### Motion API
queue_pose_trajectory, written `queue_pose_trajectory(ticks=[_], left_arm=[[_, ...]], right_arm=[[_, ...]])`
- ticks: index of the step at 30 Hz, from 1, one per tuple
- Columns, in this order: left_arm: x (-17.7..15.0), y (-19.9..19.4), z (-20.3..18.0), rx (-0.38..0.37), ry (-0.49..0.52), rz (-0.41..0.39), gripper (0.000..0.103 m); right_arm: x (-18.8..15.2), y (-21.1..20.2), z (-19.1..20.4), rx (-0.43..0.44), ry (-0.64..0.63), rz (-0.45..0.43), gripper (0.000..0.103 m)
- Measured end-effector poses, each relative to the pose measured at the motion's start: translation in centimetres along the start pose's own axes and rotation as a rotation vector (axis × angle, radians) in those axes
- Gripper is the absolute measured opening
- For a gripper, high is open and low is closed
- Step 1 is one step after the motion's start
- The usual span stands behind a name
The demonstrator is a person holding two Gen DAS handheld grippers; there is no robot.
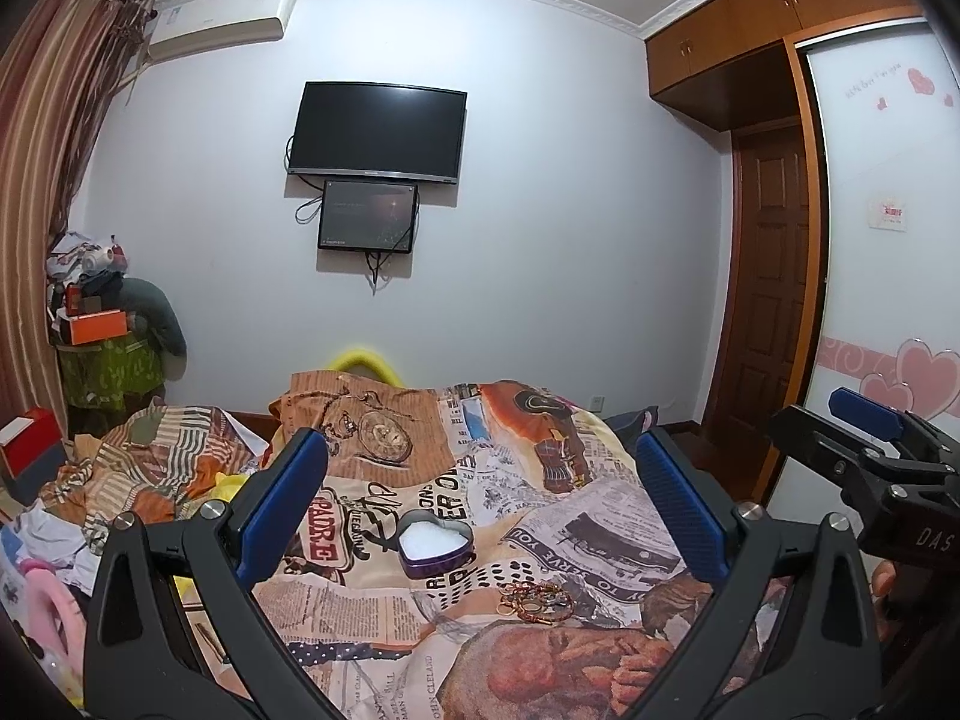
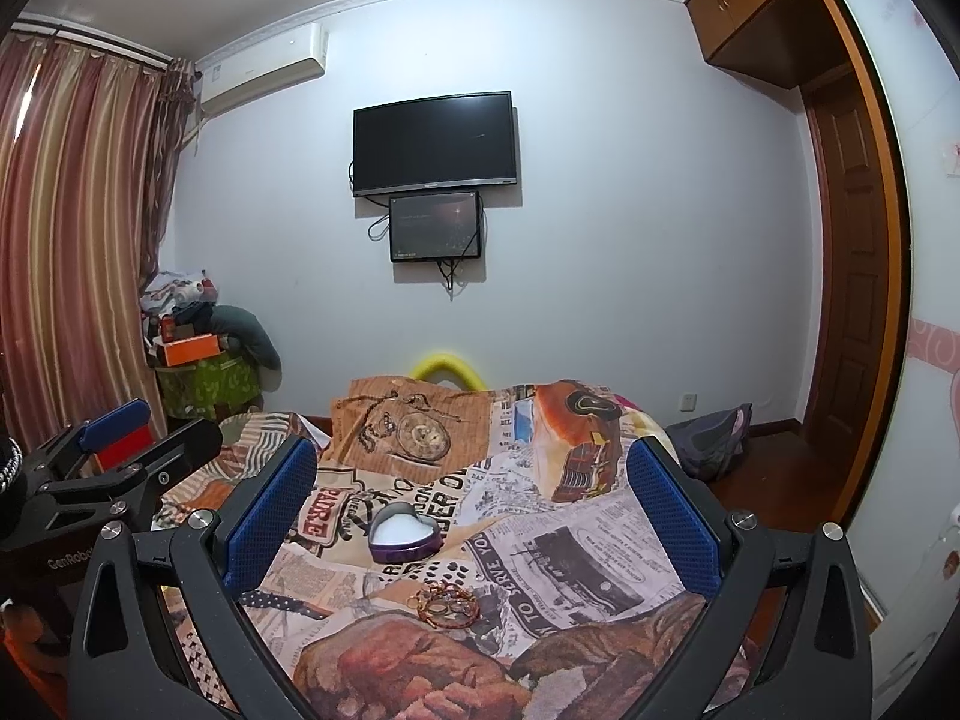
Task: Organize jewelry
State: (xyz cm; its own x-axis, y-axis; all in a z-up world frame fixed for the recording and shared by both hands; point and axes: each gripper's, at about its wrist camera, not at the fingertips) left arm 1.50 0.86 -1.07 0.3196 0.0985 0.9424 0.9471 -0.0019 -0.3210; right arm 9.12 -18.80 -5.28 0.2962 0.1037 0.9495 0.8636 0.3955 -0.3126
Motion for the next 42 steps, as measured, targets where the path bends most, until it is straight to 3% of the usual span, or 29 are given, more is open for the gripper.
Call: queue_pose_trajectory(ticks=[42], left_arm=[[-0.5,2.0,0.4,-0.01,0.001,0.044,0.103]], right_arm=[[-0.8,1.5,-0.9,-0.01,0.019,0.037,0.103]])
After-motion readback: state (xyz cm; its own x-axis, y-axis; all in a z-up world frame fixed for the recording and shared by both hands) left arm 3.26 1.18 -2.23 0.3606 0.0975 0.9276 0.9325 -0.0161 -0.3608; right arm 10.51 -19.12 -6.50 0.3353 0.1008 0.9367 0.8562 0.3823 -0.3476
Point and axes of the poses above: each gripper's, at about its wrist camera, not at the fingertips, and y roughly the way its jaws point, z to its left, x to its top, and after that the axes turned 9 degrees about z, right-handed
